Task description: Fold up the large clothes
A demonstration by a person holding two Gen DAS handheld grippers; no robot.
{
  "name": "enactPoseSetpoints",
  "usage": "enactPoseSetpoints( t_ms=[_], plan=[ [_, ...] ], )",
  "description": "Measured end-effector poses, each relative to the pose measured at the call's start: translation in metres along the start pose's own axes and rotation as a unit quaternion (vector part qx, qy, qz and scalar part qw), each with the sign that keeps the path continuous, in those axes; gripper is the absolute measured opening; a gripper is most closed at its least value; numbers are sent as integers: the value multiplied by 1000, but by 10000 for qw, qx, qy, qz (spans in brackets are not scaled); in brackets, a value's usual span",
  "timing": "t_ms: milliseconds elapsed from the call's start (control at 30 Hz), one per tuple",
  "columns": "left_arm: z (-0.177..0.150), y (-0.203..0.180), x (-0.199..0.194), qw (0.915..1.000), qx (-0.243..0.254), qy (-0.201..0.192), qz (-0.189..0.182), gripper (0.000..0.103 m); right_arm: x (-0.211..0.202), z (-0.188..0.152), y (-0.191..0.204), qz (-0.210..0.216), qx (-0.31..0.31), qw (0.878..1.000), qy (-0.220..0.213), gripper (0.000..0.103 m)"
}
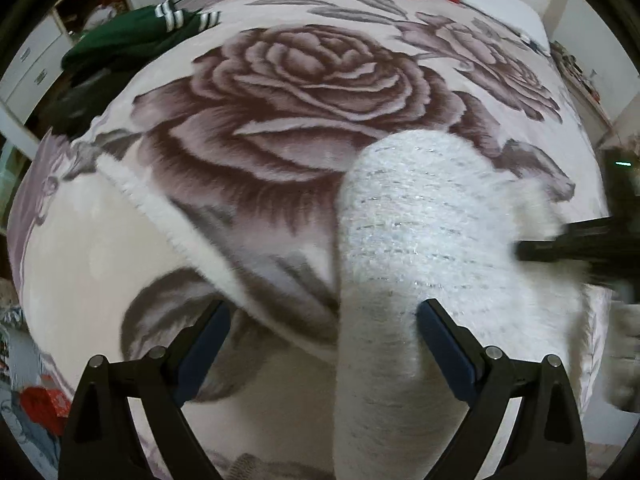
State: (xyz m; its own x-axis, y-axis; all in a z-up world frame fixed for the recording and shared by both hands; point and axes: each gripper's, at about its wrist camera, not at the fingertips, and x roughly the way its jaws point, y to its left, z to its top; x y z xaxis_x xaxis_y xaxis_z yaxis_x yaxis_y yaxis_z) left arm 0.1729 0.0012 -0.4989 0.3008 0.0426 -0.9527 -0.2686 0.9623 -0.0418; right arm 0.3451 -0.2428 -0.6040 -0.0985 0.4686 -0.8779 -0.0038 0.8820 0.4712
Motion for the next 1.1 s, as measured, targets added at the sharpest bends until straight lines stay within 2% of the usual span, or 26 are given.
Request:
enactPoseSetpoints(
  t_ms=[100,167,233,267,300,333,433,533,567,600,633,700,767,867,1000,1033,1100],
  plan=[
    [4,-8,4,9998,94,-99,144,98,12,14,1,78,-53,9999,34,20],
    [8,-10,3,9992,173,-119,346,97,-6,12,-2,495,-45,9987,130,27],
    [7,-8,5,9990,155,-45,408,97,-21,4,-10,777,-62,9966,250,46],
    [4,-7,6,9990,133,0,425,97,-34,-6,-16,991,-30,9948,237,51],
    [1,-7,7,9990,119,43,428,97,-45,-18,-21,1185,-15,9927,213,61],
    [-2,-7,8,9990,125,56,432,97,-52,-31,-26,1299,-9,9911,281,64],
    [-11,-12,7,9987,136,4,483,97,-52,-69,-35,1334,16,9893,589,67],
    [-16,-13,6,9984,69,-29,561,97,-25,-103,-32,1233,-169,9879,925,68],
    [-16,-12,5,9983,39,-36,581,97,-17,-111,-28,1123,-252,9889,938,68],
    [-17,-12,4,9981,27,-41,611,97,-16,-116,-25,1006,-294,9913,798,53],
    [-17,-11,3,9978,41,-47,663,97,-17,-121,-21,846,-326,9938,647,20],
    [-18,-9,1,9971,131,-67,742,97,-31,-126,-15,791,-279,9958,368,17],
    [-20,-8,-1,9968,211,-100,760,98,-68,-129,-1,826,-394,9956,-192,15],
    [-20,-10,-4,9981,164,-168,565,98,-104,-126,15,814,-558,9932,-612,14],
    [-15,-16,2,9990,73,-120,433,102,-80,-103,-7,248,-291,9988,-291,14],
    [-14,-18,5,9995,31,-78,313,102,-64,-97,-16,12,-271,9994,-217,14],
    [-13,-20,12,9998,-16,21,179,103,-30,-93,-37,-180,-81,9998,58,15]
  ],
)
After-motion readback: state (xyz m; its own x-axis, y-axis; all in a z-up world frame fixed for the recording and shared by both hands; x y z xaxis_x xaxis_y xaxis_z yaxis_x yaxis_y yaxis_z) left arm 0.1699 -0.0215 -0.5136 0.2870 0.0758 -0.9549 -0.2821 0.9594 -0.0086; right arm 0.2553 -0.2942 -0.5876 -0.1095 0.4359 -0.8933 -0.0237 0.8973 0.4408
